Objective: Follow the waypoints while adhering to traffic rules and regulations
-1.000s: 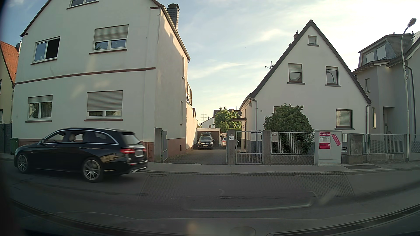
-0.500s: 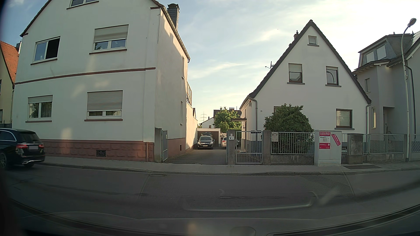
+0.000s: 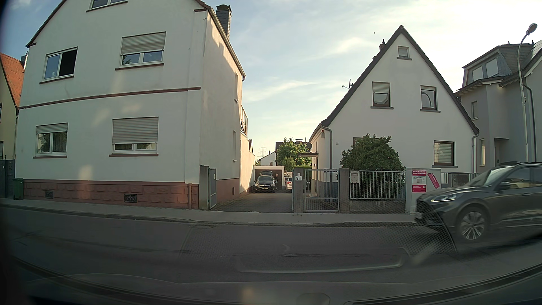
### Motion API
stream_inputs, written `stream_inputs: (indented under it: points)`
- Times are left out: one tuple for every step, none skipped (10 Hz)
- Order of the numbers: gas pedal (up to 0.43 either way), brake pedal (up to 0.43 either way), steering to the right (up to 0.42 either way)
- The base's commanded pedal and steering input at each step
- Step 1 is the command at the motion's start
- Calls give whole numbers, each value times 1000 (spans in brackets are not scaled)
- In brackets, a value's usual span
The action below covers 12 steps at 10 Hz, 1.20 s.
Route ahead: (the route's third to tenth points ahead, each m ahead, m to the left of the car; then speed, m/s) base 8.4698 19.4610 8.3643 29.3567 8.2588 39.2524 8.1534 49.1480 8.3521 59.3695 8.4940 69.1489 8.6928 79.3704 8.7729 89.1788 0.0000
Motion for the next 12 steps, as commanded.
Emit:
stream_inputs:
  points:
    - [0, 244, -160]
    - [0, 244, -160]
    - [0, 244, -160]
    - [0, 244, -161]
    - [0, 244, -161]
    - [0, 244, -160]
    - [0, 244, -161]
    - [0, 244, -161]
    - [0, 244, -161]
    - [0, 244, -161]
    - [0, 244, -160]
    - [0, 244, -161]
